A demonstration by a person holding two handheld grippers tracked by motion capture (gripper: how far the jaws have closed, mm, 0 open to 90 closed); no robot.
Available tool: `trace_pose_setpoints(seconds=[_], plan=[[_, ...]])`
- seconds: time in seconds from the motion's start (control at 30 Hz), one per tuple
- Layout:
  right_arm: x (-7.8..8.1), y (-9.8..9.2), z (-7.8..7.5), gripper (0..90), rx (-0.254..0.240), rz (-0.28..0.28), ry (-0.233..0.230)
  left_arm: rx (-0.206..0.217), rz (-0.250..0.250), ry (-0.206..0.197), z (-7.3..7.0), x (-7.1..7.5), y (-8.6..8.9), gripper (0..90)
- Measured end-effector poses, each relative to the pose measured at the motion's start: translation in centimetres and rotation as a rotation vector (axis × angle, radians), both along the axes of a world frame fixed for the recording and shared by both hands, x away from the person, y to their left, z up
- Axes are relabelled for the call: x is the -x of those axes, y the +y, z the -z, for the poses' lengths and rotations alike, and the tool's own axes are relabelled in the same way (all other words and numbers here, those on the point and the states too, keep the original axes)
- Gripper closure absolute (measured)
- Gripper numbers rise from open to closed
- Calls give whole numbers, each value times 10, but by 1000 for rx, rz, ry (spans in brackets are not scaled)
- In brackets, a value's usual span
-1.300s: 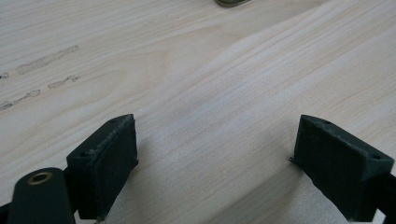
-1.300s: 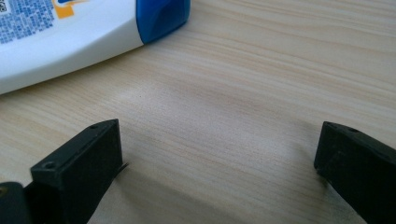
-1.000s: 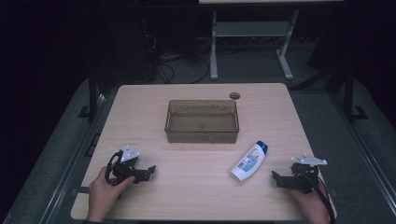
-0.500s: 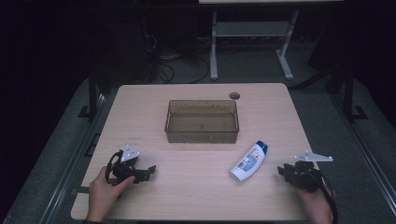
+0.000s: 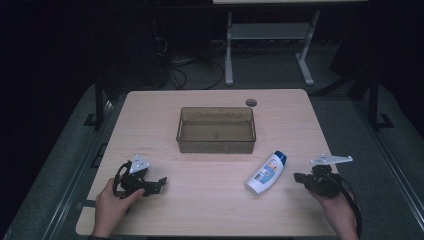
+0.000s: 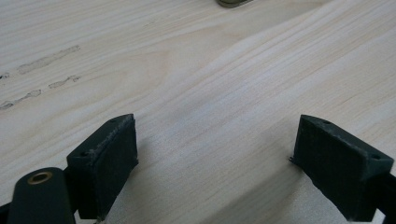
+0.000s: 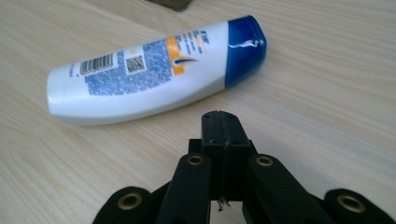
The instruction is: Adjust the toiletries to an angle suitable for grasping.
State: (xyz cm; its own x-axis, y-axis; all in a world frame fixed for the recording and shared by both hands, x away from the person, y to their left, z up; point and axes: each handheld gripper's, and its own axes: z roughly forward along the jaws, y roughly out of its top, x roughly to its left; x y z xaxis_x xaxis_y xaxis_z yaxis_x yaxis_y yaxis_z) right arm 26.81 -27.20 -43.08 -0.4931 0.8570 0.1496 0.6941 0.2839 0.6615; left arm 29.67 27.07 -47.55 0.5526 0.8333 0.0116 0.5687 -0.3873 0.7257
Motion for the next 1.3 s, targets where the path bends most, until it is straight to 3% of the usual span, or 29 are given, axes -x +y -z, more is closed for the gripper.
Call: trace_pose_setpoints(seconds=[0.3,0.67,1.3], plan=[[-17,23,-13,897,15,-77,36,-1,1,1,0,0,0,122],[-31,51,-22,897,34,-152,40,3,-1,-1,0,0,0,121],[-49,103,-25,897,75,-277,72,6,-4,-1,0,0,0,121]])
